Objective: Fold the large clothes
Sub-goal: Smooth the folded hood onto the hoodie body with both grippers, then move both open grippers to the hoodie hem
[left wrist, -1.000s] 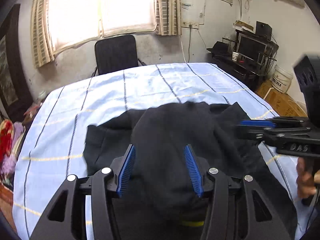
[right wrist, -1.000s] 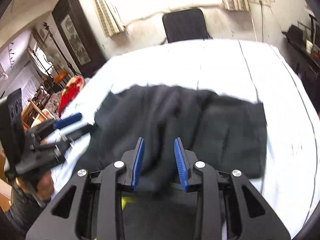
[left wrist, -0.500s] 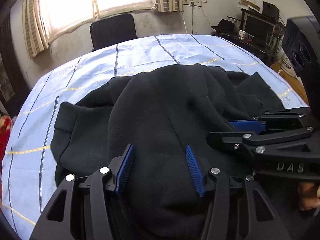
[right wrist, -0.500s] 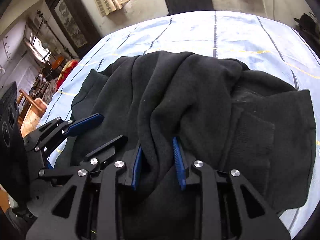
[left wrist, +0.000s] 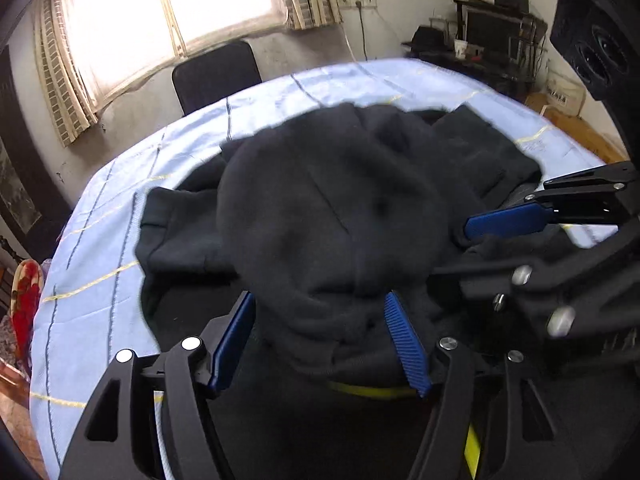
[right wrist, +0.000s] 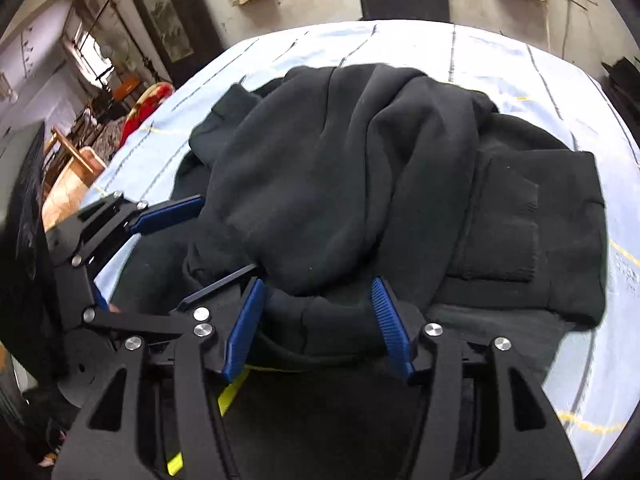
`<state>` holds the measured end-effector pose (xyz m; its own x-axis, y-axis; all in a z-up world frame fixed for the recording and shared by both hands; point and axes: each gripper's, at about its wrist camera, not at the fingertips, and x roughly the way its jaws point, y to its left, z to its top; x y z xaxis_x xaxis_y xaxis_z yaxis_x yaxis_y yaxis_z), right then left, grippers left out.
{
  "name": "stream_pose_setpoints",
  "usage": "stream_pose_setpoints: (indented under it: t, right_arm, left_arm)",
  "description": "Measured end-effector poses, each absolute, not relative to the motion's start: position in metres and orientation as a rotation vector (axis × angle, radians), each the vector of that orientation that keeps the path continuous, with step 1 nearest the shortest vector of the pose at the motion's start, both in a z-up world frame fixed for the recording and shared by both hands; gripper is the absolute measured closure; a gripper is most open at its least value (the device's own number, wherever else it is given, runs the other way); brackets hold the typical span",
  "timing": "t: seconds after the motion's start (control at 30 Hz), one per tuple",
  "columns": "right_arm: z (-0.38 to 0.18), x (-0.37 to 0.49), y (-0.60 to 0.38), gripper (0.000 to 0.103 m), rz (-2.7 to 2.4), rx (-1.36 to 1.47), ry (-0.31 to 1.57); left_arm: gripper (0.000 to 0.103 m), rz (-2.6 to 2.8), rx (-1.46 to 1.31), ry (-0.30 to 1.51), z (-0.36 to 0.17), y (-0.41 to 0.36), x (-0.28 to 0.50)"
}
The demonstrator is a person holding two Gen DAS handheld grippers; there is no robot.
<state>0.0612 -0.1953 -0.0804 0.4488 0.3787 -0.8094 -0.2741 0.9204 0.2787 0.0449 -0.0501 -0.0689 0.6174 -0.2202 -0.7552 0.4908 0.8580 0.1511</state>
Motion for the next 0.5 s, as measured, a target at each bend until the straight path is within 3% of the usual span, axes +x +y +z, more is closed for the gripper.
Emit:
stream_pose_setpoints:
  t: [0.2, 0.5]
  right_arm:
    - [-0.042, 0.007, -0.225, 0.048, 0.417, 0.151, 0.922]
    - [-0.044, -0.064, -0.27, 0.048, 0.357, 0.214, 0.91]
  left_arm:
    - [0.035, -0.413, 0.358, 0.693, -0.04, -0.024, -0.008]
    - [0.035, -0.391, 0.355, 0.629, -0.029, -0.003, -0.061]
